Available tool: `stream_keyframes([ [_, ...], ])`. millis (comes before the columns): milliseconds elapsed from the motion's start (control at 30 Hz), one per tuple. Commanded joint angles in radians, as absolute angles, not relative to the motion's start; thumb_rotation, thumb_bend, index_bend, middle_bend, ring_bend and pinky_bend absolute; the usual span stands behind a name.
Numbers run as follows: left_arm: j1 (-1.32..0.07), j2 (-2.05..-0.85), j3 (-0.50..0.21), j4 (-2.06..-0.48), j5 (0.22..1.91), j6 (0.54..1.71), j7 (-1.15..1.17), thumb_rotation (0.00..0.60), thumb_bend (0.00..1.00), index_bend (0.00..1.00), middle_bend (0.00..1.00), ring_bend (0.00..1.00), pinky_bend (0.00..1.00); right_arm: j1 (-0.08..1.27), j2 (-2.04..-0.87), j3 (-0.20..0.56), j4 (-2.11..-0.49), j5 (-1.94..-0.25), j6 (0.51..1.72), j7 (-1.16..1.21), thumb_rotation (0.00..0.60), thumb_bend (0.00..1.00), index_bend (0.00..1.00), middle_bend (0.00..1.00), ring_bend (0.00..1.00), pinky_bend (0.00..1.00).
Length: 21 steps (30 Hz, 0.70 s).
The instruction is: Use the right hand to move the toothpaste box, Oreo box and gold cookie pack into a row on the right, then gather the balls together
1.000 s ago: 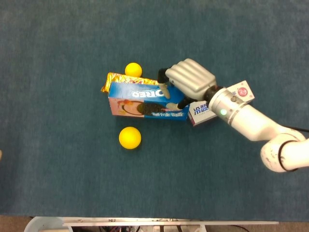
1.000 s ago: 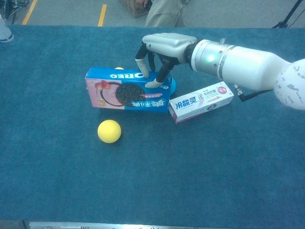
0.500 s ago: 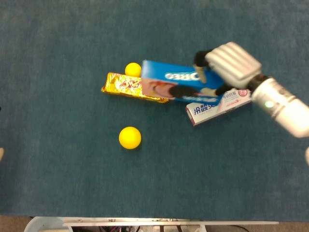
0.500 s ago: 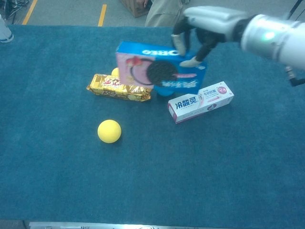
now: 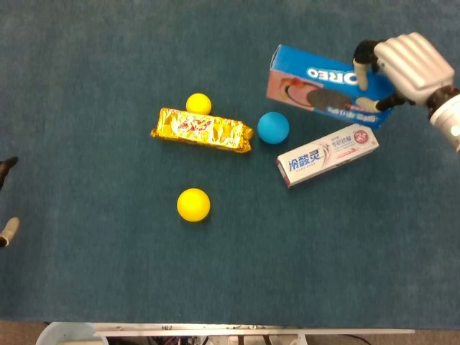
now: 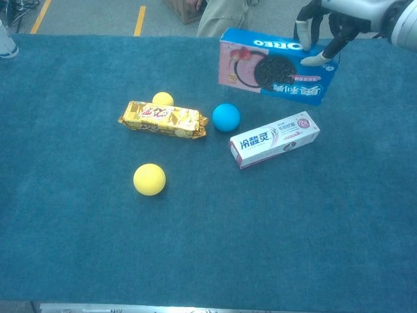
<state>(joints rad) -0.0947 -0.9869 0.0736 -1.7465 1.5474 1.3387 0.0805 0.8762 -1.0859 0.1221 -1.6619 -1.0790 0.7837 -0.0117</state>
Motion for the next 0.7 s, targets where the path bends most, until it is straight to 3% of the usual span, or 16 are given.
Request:
stream_keyframes([
  [33,-0.093,-0.985,0.074,-1.748,1.545,1.342,0.081,0.600,0.31,0.08,0.18,0.03,0.07,0.893,-1.112,0.133,-1.616,-1.045,0.750,-0.033,0.600,0.30,0.64,0.53,0.49,0.70],
  [500,-0.076,-0.982,0.083,-1.739,1.537,1.356,0.068,0.600,0.31,0.08,0.18,0.03,0.07,0.963,-1.253,0.156,-1.456,-0.896,0.694,-0.142,0.600,0.30,0.64,0.53,0.49,0.70],
  [700,-0.072,-0.980,0.085,-1.740,1.540,1.362,0.068,0.600,0.31,0.08,0.18,0.03,0.07,0.988,-1.288,0.152,-1.438,-0.868,0.674,-0.184,0.600,0.30,0.64,0.50,0.44,0.66],
])
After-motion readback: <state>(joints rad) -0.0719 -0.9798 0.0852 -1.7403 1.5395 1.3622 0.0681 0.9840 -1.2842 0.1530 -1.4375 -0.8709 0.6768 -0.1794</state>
